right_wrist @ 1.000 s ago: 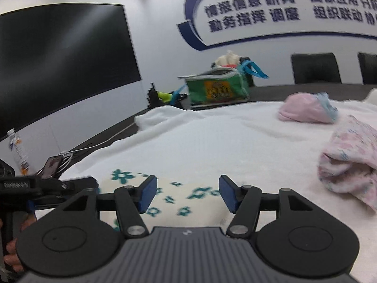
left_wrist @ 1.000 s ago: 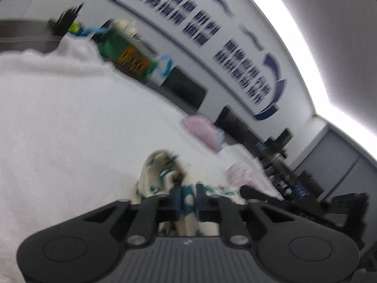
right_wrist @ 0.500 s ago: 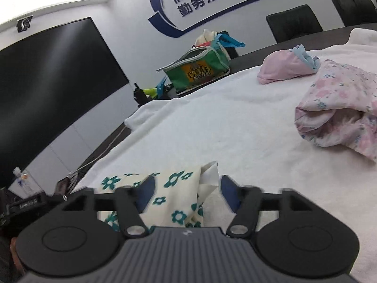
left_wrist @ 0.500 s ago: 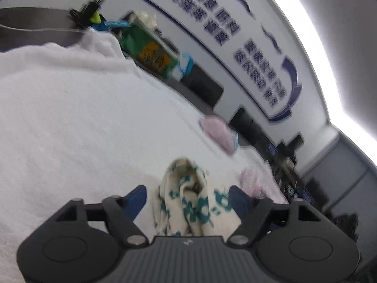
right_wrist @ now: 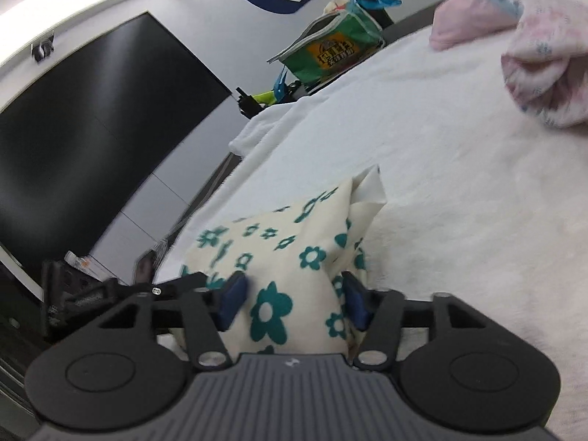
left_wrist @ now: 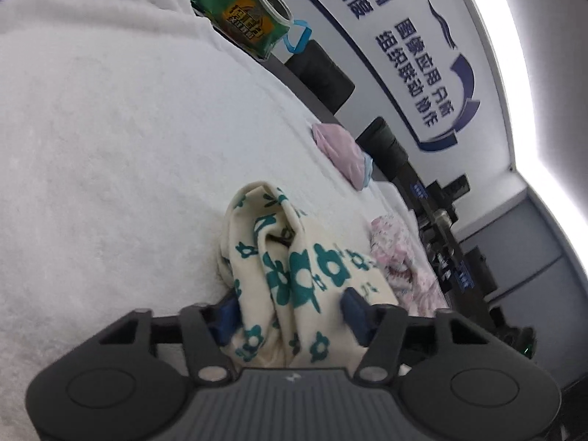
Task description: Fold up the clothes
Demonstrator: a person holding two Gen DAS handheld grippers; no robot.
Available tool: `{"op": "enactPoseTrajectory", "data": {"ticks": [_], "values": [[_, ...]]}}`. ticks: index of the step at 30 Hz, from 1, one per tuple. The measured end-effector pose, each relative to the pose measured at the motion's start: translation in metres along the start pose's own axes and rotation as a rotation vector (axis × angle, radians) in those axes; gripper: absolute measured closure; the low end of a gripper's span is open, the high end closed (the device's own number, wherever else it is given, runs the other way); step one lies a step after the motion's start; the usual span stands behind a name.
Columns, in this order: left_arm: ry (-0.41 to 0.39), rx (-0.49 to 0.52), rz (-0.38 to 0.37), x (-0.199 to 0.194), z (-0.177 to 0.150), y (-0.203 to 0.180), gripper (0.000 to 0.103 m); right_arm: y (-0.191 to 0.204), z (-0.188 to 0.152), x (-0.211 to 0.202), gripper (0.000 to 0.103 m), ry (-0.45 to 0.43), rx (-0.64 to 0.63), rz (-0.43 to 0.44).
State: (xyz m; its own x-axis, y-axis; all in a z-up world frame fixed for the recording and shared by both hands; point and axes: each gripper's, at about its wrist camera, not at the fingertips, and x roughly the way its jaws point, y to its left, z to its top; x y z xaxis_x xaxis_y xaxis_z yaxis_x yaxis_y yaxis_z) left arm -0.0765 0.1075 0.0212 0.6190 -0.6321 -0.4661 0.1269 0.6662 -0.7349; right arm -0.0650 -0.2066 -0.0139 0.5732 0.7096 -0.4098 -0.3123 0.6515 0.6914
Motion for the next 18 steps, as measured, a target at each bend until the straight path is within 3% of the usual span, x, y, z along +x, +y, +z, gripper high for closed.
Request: {"op": "enactPoseTrajectory", "data": {"ticks": [5, 13, 18], "values": [[-0.029, 0.029, -0.043, -0.011, 0.005, -0.009, 0.061, -0.001, 0.0, -0.005, 0.07, -0.033, 0.074, 0.038], [-0.08, 0.074, -0.113, -0.026, 0.031, -0.03, 0.062, 0.024, 0.017, -0.02, 0.073, -0.115, 0.035, 0.076], [-0.116, 0.125, -0.127, -0.031, 0.078, -0.057, 0.062, 0.051, 0.048, -0.027, 0.073, -0.172, -0.037, 0.078]]}}
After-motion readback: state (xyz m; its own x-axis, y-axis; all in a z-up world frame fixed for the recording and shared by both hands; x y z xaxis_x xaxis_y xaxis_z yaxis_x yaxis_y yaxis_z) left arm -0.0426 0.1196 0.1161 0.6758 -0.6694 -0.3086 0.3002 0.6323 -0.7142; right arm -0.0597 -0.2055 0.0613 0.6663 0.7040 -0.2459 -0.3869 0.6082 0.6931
